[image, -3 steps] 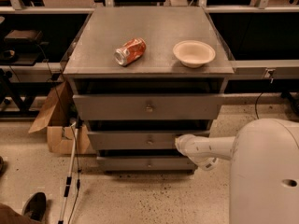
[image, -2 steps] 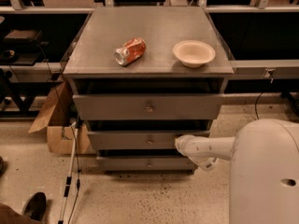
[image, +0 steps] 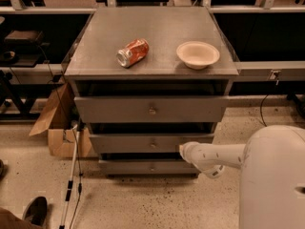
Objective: Close middle drawer
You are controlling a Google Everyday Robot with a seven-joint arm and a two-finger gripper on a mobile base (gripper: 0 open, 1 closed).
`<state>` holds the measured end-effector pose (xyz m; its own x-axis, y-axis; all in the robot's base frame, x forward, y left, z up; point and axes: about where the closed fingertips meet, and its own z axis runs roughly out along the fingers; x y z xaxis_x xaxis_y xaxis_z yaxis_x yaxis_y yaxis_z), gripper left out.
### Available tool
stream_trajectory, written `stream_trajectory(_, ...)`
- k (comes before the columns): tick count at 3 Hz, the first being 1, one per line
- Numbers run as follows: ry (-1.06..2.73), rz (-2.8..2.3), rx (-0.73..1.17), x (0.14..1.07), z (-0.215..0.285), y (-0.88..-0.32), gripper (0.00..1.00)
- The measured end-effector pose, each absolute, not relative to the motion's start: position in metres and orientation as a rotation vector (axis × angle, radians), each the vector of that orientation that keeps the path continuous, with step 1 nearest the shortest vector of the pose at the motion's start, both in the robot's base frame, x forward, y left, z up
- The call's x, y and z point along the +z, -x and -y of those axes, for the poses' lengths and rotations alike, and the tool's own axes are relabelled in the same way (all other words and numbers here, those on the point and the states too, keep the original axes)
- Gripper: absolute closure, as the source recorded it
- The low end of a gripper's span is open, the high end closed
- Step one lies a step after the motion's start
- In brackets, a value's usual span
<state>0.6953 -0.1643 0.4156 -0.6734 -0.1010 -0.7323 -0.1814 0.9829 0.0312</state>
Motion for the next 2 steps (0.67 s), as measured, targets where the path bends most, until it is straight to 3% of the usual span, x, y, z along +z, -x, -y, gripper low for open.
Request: stream_trajectory(2,0.154,-2.314,0.121,0.4178,0.1764,-0.6749,1.00)
